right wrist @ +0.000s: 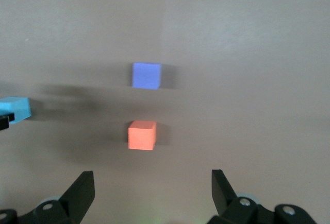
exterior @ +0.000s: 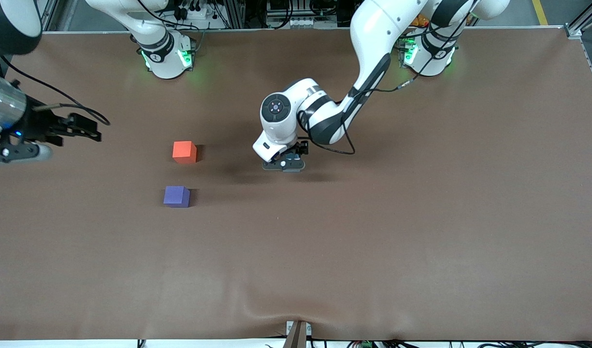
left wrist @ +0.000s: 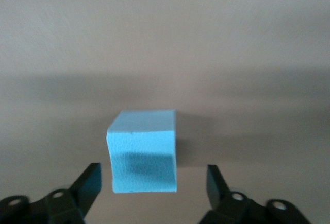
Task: Place blue block between orange and purple blocks
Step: 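Carry the blue cube toward the table middle and set it down, then grasp the blue cube with the right gripper while the left gripper withdraws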
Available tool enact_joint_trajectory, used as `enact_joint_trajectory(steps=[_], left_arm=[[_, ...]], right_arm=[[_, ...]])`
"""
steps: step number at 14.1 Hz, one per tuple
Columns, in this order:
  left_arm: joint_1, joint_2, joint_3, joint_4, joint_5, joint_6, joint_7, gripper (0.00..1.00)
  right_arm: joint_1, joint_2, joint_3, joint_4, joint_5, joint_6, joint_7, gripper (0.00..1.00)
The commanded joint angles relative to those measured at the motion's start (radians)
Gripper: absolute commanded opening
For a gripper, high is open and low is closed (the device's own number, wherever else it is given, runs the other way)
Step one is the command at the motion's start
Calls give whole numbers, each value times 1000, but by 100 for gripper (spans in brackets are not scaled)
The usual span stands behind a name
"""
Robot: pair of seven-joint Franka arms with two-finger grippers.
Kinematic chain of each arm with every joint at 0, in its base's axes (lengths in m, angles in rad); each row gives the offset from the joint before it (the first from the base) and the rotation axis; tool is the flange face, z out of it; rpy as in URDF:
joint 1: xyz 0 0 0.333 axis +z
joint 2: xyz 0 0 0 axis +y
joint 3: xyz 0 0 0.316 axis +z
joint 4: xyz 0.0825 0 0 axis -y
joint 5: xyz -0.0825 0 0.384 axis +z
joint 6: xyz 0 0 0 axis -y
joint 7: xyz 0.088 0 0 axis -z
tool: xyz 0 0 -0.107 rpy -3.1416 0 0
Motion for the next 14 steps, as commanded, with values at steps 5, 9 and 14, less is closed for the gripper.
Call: enact_joint_trajectory(steps=[5,9,14], left_arm=[[190,-309,80,-29,9,-148,83,100],[399,-412,76,-35,-1,-324,296,100],[564,-611,74,-243,7,-447,524,100]], right_arm=[[240,57,1,-87,24,193,316,100],[459,138,1,-86,24,335,548,100],[644,296,1,-78,24,501,565,100]])
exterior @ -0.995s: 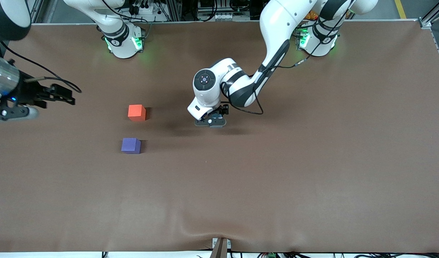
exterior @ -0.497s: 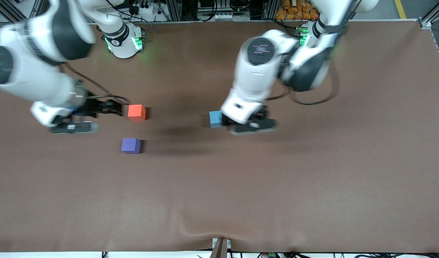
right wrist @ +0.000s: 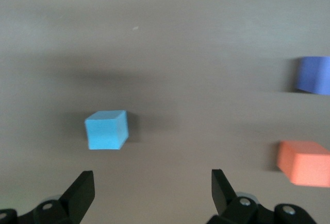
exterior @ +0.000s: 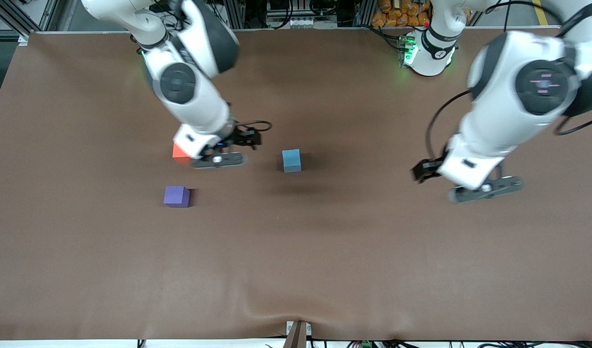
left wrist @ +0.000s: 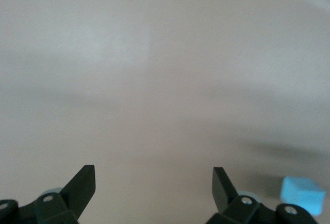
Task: Place blue block between orange and purple blocks
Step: 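Grasp the blue cube with the right gripper while the left gripper withdraws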
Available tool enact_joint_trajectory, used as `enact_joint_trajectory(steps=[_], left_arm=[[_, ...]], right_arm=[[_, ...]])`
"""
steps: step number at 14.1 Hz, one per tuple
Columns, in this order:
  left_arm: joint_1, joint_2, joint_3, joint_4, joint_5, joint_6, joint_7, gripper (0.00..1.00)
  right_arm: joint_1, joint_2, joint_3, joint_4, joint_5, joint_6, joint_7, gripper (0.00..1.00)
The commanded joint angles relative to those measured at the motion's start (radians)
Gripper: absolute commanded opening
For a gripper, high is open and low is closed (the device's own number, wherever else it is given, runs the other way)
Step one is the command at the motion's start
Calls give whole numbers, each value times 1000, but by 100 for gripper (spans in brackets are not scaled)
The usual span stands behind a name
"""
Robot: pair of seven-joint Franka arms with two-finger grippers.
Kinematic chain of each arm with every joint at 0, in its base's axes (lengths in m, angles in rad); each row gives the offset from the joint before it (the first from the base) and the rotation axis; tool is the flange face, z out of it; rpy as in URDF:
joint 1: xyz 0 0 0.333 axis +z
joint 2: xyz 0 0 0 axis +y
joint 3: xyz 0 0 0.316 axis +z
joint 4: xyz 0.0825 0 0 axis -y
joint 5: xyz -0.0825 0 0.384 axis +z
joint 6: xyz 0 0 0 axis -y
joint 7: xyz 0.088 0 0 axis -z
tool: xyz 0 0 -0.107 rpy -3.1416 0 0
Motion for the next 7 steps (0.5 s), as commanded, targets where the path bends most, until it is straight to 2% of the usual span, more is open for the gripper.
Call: enact_joint_trajectory(steps=[1,3,4,7], left_arm=[[51,-179,-9,-227,9,1,99,100],[106,-263,-7,-294,7,2,189,100],[119,-283,-7,-297,7,-5,255,100],[168,-314,-17,-291,7,-64,424,100]], right_arm=[[86,113,-14,17,-1,118,49,100],[138,193,-16,17,-7,234,121,100],[164,224,-17,17,-16,265,149,100],[212,281,-20,20,-75,282,193,100]])
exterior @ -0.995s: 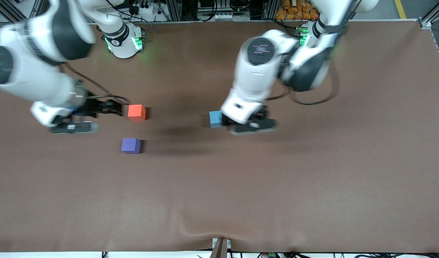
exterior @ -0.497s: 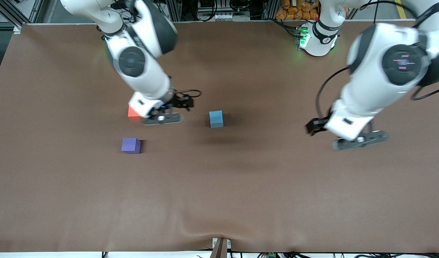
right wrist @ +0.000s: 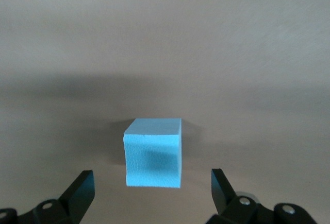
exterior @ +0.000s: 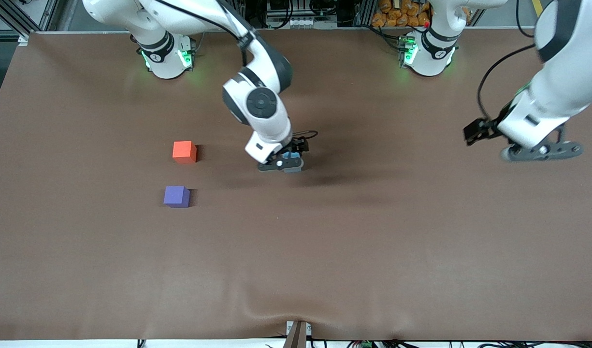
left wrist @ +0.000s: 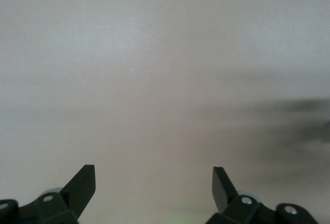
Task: Place blue block between orange and purple blocks
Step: 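Grasp the blue cube with the right gripper while the left gripper withdraws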
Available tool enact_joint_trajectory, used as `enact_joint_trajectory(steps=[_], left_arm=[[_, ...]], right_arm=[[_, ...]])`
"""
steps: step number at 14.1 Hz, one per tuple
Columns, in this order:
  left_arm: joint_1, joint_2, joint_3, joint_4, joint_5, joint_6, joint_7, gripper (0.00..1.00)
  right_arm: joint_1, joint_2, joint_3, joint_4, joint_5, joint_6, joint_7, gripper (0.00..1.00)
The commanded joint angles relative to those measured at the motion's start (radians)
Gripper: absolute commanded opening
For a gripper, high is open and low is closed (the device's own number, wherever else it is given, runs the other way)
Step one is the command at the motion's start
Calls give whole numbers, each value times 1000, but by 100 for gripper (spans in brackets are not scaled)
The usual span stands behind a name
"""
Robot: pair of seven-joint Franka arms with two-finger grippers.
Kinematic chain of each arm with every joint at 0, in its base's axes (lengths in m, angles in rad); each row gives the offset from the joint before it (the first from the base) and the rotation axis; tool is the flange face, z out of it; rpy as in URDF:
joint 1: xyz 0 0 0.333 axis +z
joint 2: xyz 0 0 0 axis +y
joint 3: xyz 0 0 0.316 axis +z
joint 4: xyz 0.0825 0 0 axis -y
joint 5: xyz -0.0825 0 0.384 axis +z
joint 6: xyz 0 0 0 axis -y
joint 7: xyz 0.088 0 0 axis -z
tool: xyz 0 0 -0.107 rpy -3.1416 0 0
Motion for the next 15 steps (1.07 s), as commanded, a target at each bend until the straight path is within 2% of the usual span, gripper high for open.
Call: enact_joint_trajectory(steps=[1,6,10,11,12,13,14,15], left_arm=[[35,-62,-17,-30,7,-39,118,100],[91,-67,-79,34,7,-113,142,100],[97,-57,-76,91,5,-114,134,100],[95,-56,-74,99,1,-114,131,100],[95,-58,-76,100,-1,-117,125,100],[95,-63,-76,100,1,-137,134,100],[95,-63,-76,100,-4,-140,139,100],[95,-64,-79,100,-9,-140,125,100]], right_arm=[[33,29,-14,22,-48,-5,69,100],[46,82,-16,22,-64,78,86,100],[56,100,-16,22,-73,82,100,100],[56,109,-16,24,-82,82,100,89],[56,108,-14,27,-83,78,101,37],[59,103,-16,51,-83,44,145,8],[52,100,-16,61,-87,23,140,0],[52,95,-17,79,-91,-2,138,0]])
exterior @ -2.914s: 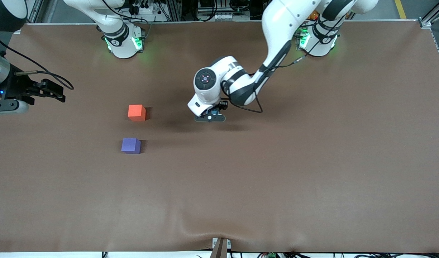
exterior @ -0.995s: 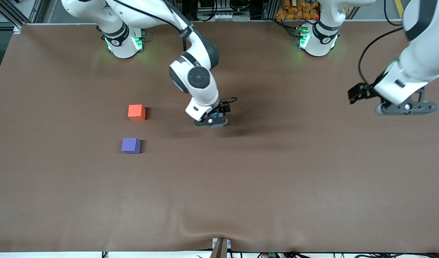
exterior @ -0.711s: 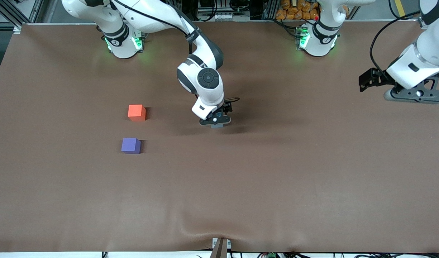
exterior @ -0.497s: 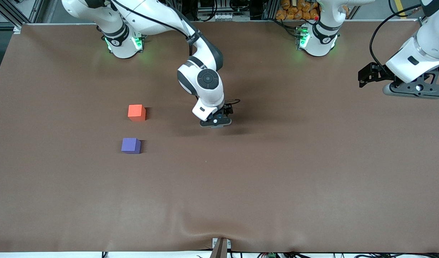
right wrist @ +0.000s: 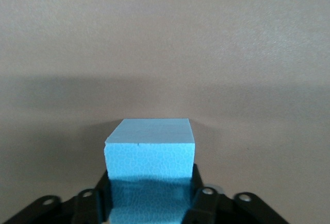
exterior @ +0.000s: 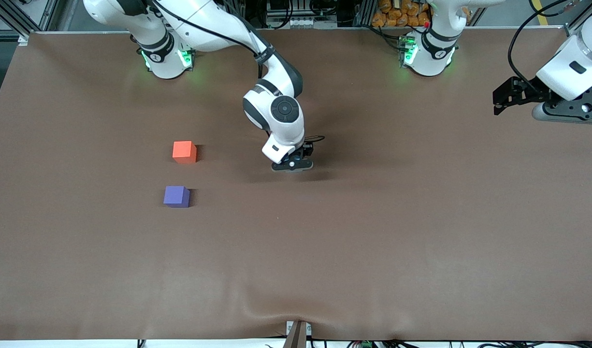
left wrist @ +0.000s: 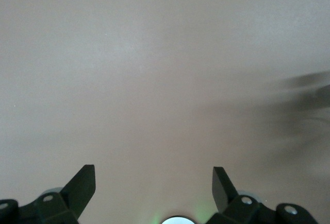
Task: Place blue block between orange and purple blocks
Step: 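Carry the blue cube with the right gripper toward the orange cube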
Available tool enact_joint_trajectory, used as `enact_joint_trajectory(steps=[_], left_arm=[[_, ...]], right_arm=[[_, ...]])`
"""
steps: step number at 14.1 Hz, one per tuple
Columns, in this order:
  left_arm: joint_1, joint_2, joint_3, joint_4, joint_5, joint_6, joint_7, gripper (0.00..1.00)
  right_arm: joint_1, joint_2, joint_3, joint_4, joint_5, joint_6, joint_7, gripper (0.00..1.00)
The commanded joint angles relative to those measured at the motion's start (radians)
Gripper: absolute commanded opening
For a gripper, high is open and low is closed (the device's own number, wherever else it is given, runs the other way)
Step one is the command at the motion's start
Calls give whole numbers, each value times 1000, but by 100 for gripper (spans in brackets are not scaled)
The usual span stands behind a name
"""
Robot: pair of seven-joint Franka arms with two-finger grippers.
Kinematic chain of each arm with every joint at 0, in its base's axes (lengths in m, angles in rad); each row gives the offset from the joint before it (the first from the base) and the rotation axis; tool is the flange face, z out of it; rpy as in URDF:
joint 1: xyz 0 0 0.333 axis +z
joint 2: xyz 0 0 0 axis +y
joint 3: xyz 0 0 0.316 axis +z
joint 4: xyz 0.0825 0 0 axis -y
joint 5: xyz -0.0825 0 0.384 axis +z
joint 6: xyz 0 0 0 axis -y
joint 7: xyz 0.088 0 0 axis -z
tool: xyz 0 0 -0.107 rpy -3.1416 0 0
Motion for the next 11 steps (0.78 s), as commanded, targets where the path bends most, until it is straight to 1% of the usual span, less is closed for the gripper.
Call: enact_joint_trajectory(steps=[1,3,4,5,6,8,9,10,11], left_arm=[[12,-4,-16,17,-10,-27,-17,100],[10,-4,-20,19,-12,-27,-71,100],[10,-6,-18,17,-12,-29,-74,100],[12,-4,-18,19,-12,-36,-74,100],[12,-4,-18,19,-12,-38,-74,100],[12,-4,-17,25,-10,-38,-65,100],[12,0,-15,40,-8,-39,-65,100],[11,3,-16,48,-10,-39,-68,100],[7,5,-17,48,-12,-39,-73,100]], right_arm=[[0,-14,-11,57,-25,-113,22,0],[-35,-104,-36,57,-76,-295,-18,0],[-70,-153,-39,50,-79,-364,-53,0],[-116,-207,-41,22,-80,-394,-82,0],[-182,-263,-41,-37,-81,-391,-152,0],[-360,-404,-39,-181,-77,-363,-400,0],[-420,-470,-38,-263,-68,-318,-435,0],[-452,-511,-39,-332,-65,-284,-435,0],[-492,-528,-39,-387,-65,-245,-435,0]])
